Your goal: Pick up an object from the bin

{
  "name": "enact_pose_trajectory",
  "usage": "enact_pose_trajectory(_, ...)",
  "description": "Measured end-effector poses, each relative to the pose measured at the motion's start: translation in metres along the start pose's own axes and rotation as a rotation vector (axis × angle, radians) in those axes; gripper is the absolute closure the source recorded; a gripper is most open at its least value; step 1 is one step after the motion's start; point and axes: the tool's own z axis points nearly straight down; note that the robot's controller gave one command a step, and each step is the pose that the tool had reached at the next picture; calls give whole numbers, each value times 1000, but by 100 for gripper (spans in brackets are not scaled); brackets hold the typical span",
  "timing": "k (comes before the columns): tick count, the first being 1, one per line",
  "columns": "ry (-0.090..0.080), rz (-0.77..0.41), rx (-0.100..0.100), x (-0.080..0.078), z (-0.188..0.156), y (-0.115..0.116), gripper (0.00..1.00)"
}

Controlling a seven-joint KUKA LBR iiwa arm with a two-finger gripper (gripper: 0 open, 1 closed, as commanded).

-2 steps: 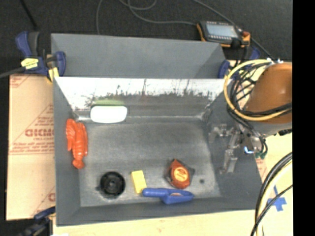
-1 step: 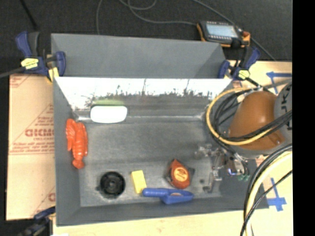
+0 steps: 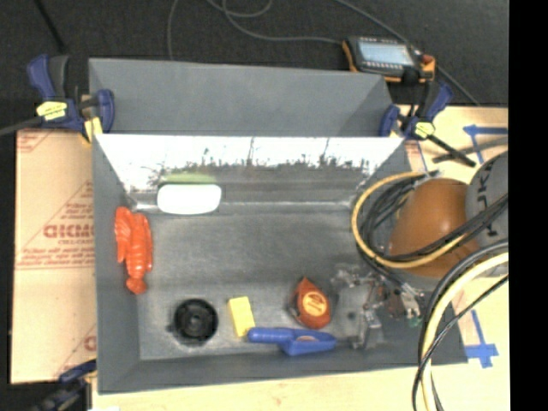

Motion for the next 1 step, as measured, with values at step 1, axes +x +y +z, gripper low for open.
enact_pose_trajectory(1, -2, -62, 2, -5, 4, 25, 0)
